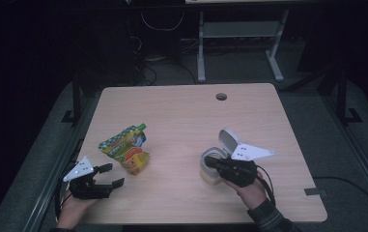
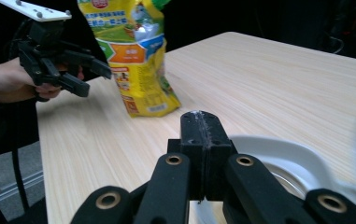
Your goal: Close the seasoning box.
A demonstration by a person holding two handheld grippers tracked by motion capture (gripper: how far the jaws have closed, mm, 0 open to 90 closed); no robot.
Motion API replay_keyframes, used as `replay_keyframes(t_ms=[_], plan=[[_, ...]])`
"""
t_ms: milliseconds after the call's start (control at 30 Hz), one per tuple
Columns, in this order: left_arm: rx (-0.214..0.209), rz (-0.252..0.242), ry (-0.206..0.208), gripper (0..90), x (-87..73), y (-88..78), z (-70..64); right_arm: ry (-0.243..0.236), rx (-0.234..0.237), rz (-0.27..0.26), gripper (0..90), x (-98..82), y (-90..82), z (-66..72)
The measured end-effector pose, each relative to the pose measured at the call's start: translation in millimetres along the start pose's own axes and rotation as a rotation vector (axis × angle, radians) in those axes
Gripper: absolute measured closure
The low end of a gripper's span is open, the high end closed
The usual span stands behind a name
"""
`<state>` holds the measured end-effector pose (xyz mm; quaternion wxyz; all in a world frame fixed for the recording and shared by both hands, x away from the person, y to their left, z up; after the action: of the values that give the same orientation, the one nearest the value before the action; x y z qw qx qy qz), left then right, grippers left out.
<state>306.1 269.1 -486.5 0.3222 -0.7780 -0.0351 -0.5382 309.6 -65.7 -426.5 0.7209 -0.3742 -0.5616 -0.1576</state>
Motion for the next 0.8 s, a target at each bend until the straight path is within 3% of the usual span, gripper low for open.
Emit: replay_keyframes(t_ms=[267, 467, 567, 700, 800], plan=[[0.001, 0.034, -0.008, 18.0, -4.3, 4.9, 0.9, 0.001, -0.06, 0.006, 89.0, -11.7, -28.7, -29.1], [0.009, 0.033, -0.017, 15.9, -4.5, 4.8, 1.6, 0.011, -0.101, 0.012, 89.0, -19.3, -47.3, -51.6], [0.003, 0.045, -0.021, 15.8, -6.4, 6.3, 1.9, 0.035, -0.133, -0.004, 89.0, -21.6, -56.7, -66.5], [-0.003, 0.044, -0.026, 15.8, -6.7, 8.0, 2.1, 0.052, -0.202, -0.027, 89.0, -23.0, -56.4, -89.0], [0.002, 0.043, -0.02, 15.8, -6.4, 7.6, 3.0, 0.063, -0.227, -0.039, 89.1, -20.4, -51.2, -97.8]])
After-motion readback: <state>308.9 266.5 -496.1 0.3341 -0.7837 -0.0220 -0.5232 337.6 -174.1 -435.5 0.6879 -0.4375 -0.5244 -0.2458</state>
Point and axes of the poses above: each handheld gripper's, and its own axes: y roughly forward along the jaws, x roughly out of its top, z roughly to its left, the point moved 9 cm from there along y, roughly forward along the jaws, and after that the axes turned 12 degrees about -x, right-handed, at the moved point
